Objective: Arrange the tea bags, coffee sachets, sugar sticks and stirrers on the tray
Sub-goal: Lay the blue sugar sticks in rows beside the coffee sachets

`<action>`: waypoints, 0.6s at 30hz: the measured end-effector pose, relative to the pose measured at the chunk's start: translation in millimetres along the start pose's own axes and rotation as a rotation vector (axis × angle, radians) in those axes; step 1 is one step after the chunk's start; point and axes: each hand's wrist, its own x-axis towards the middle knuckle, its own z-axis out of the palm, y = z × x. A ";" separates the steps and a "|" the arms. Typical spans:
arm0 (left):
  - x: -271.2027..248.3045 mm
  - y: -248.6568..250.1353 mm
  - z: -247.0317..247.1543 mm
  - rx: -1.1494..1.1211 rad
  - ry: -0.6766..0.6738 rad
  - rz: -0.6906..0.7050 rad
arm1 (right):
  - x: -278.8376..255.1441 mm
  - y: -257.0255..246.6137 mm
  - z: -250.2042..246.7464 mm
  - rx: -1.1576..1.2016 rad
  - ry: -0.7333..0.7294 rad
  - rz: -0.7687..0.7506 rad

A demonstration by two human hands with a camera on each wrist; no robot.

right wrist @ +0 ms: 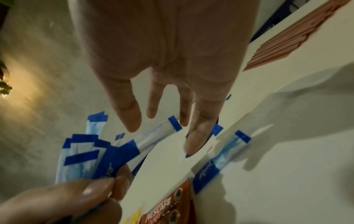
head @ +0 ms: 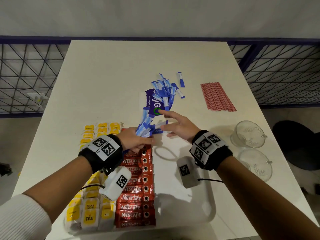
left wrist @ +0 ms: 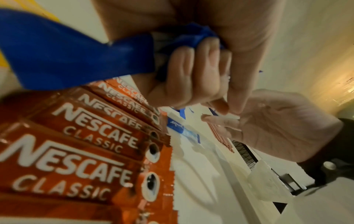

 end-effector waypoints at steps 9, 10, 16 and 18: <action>-0.5 3.6 -1.5 -0.266 -0.039 -0.007 | -7.3 11.4 -22.7 0.078 0.099 0.001; -1.0 3.8 -3.0 -0.308 -0.037 -0.005 | -8.8 12.6 -24.6 0.102 0.118 -0.003; 4.0 6.6 2.2 -0.491 -0.013 -0.077 | -16.3 14.5 -18.5 0.194 0.167 -0.075; 5.2 7.5 4.6 -0.519 -0.002 -0.091 | -16.4 14.6 -16.7 0.209 0.172 -0.093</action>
